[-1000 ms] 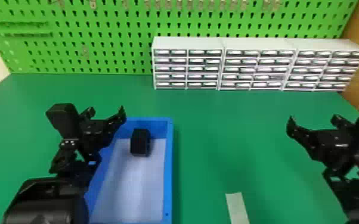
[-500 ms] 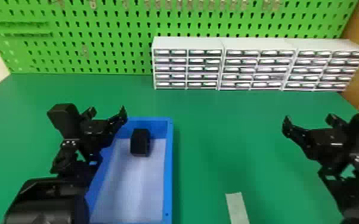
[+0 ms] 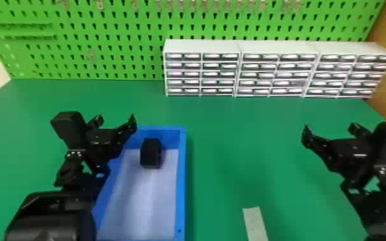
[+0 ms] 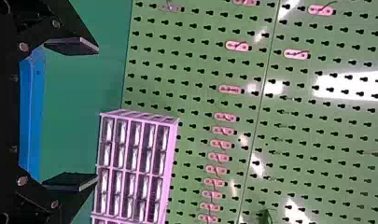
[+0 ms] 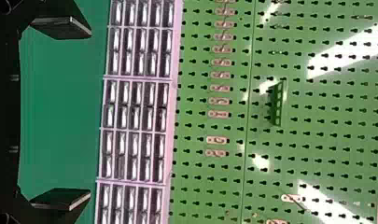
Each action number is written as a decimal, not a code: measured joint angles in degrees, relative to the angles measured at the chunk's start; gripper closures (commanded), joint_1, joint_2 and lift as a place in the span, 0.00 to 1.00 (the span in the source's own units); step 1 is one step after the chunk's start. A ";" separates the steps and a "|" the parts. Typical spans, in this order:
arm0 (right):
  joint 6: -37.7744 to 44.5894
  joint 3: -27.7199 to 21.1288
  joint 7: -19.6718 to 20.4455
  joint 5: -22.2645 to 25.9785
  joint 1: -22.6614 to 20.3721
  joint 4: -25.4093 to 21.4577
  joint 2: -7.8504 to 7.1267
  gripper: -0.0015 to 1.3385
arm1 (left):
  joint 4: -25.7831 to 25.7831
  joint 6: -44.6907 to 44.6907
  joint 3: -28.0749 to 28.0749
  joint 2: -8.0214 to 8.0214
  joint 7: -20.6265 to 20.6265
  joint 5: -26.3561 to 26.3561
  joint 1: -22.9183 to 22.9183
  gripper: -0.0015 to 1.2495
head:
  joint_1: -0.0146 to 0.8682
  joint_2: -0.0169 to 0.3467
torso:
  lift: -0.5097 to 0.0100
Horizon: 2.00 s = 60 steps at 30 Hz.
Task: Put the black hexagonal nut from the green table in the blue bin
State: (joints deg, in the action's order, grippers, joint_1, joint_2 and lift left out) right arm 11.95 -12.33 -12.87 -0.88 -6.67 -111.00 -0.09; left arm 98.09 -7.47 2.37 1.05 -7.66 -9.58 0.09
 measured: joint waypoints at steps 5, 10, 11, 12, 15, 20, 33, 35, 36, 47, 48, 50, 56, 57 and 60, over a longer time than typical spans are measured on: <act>0.17 0.10 0.02 0.01 -0.01 0.00 0.00 0.08 | 0.00 0.00 0.00 0.00 0.02 0.00 0.00 0.24 | 0.79 0.19 | 0.79; 0.30 0.11 0.04 0.01 0.01 0.00 0.00 0.08 | 0.00 0.00 0.00 0.00 0.02 0.00 0.00 0.24 | 0.79 0.19 | 0.79; 0.34 0.11 0.04 0.01 0.03 0.00 0.00 0.08 | 0.00 0.00 0.00 0.00 0.02 0.02 0.00 0.24 | 0.79 0.19 | 0.79; 0.36 0.11 0.04 0.00 0.04 0.00 0.00 0.08 | 0.00 0.00 0.00 0.00 0.02 0.03 0.00 0.24 | 0.79 0.19 | 0.79; 0.47 0.11 0.03 0.00 0.10 0.00 0.00 0.08 | 0.00 0.00 0.00 0.00 0.00 0.07 0.00 0.24 | 0.79 0.19 | 0.79; 0.54 0.11 0.03 0.00 0.16 0.06 0.00 0.08 | 0.00 0.00 0.00 0.00 0.01 0.08 0.00 0.24 | 0.79 0.19 | 0.79; 0.54 0.14 0.03 0.11 0.25 0.18 0.00 0.08 | 0.00 0.00 0.09 0.00 0.01 0.09 0.00 0.24 | 0.79 0.19 | 0.79; 0.53 0.16 0.03 0.15 0.23 0.18 0.00 0.08 | 0.00 0.00 0.09 0.00 0.01 0.09 0.00 0.24 | 0.79 0.19 | 0.79; 0.53 0.17 0.03 0.17 0.21 0.18 0.00 0.08 | 0.00 0.00 0.09 0.00 0.01 0.09 0.00 0.24 | 0.79 0.19 | 0.79; 0.53 0.21 0.03 0.42 0.08 0.18 0.00 0.08 | 0.00 0.00 0.11 0.00 0.01 0.09 0.04 0.24 | 0.79 0.19 | 0.79; 0.53 0.21 0.02 0.43 0.08 0.18 0.00 0.08 | 0.00 0.00 0.11 0.00 0.01 0.09 0.04 0.24 | 0.79 0.19 | 0.79; 0.53 0.21 0.01 0.44 0.08 0.18 0.00 0.08 | 0.00 0.00 0.11 0.00 0.00 0.09 0.03 0.24 | 0.79 0.19 | 0.79; 0.53 0.23 0.04 0.59 0.08 0.18 0.00 0.08 | 0.00 0.00 0.09 0.00 0.01 0.09 -0.01 0.24 | 0.79 0.19 | 0.79; 0.53 0.24 0.04 0.60 0.08 0.18 0.00 0.08 | 0.00 0.00 0.09 0.00 0.01 0.09 -0.01 0.24 | 0.79 0.19 | 0.79; 0.53 0.28 0.04 0.66 0.08 0.18 0.00 0.08 | 0.00 0.00 0.09 0.00 0.01 0.09 -0.01 0.24 | 0.79 0.19 | 0.79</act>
State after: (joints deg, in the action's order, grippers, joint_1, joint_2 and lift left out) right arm 12.48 -12.05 -12.83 -0.22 -6.59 -110.83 -0.09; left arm 98.09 -7.47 2.46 1.05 -7.65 -9.49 0.08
